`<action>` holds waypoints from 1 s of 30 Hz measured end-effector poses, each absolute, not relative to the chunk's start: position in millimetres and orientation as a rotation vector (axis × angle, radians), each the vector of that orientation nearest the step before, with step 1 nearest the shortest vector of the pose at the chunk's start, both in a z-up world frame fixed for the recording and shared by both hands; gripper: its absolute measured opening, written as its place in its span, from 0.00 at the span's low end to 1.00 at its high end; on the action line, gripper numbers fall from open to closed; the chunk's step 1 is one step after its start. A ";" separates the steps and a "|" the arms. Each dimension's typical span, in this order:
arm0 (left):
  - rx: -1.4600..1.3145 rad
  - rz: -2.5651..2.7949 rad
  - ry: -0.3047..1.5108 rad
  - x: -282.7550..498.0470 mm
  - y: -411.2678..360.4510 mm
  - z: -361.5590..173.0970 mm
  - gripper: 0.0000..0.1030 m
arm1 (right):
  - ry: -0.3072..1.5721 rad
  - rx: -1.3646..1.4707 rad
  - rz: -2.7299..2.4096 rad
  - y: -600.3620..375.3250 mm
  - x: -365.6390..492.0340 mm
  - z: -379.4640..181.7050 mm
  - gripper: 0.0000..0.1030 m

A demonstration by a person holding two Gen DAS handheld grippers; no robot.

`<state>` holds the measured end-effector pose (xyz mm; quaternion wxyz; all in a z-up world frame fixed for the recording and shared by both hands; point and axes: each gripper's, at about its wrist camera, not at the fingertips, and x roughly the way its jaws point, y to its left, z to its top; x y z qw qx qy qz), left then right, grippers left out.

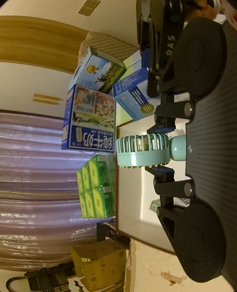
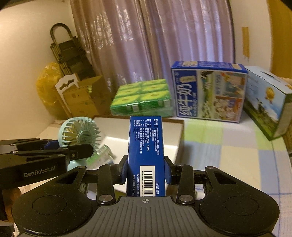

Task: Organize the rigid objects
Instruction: 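Carry the fan and blue box over the brown box with both tools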

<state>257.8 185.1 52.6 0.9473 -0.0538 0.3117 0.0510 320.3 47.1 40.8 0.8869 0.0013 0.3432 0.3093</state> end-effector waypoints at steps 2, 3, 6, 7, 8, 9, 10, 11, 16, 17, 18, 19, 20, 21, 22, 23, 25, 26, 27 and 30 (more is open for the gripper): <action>-0.107 0.105 0.628 265.6 193.9 55.5 0.29 | 0.712 0.002 0.645 60.4 326.8 40.4 0.34; -0.107 0.106 0.626 269.8 198.4 56.5 0.29 | 0.714 0.001 0.643 64.8 330.5 39.5 0.34; -0.106 0.112 0.622 282.8 211.8 58.3 0.29 | 0.722 -0.002 0.633 79.0 340.9 36.0 0.34; -0.103 0.114 0.622 287.5 215.6 58.6 0.29 | 0.725 -0.004 0.628 82.5 344.1 35.0 0.34; -0.101 0.115 0.621 292.1 219.4 58.6 0.29 | 0.725 -0.006 0.624 86.5 347.8 33.9 0.34; -0.101 0.117 0.622 296.8 223.2 58.3 0.29 | 0.725 -0.009 0.619 89.5 351.3 32.8 0.34; -0.100 0.118 0.626 301.9 227.0 57.3 0.29 | 0.727 -0.010 0.612 93.0 355.6 31.4 0.34; -0.099 0.119 0.629 307.3 230.8 55.9 0.29 | 0.731 -0.011 0.606 95.8 359.6 30.1 0.34; -0.101 0.128 0.670 330.7 247.1 39.3 0.29 | 0.751 -0.018 0.582 107.8 373.3 19.5 0.34; -0.103 0.130 0.680 334.2 250.3 34.4 0.29 | 0.760 -0.021 0.577 110.4 376.6 15.6 0.34; -0.107 0.130 0.694 337.8 252.7 29.4 0.29 | 0.768 -0.024 0.573 112.5 378.4 12.0 0.34; -0.113 0.127 0.710 341.7 255.6 23.4 0.29 | 0.777 -0.026 0.568 114.9 380.2 8.5 0.34; -0.117 0.124 0.723 344.1 257.0 17.5 0.29 | 0.787 -0.029 0.565 117.2 382.4 4.6 0.34; -0.121 0.122 0.740 347.3 258.8 11.4 0.29 | 0.798 -0.032 0.562 119.1 384.8 0.5 0.34; -0.123 0.120 0.759 350.8 260.5 4.4 0.29 | 0.809 -0.033 0.559 120.8 387.3 -3.5 0.34; -0.125 0.118 0.774 353.7 260.7 -1.8 0.29 | 0.819 -0.036 0.555 122.8 390.0 -8.0 0.34; -0.134 0.117 0.803 360.2 264.1 -13.2 0.29 | 0.837 -0.040 0.548 125.8 395.1 -15.1 0.34; -0.140 0.115 0.817 364.0 266.3 -18.7 0.29 | 0.847 -0.040 0.547 127.4 398.1 -18.9 0.34; -0.142 0.115 0.827 367.3 268.1 -23.5 0.29 | 0.853 -0.042 0.544 128.8 400.6 -22.2 0.34; -0.139 0.114 0.852 375.6 272.1 -35.0 0.29 | 0.874 -0.048 0.535 133.6 407.6 -30.6 0.34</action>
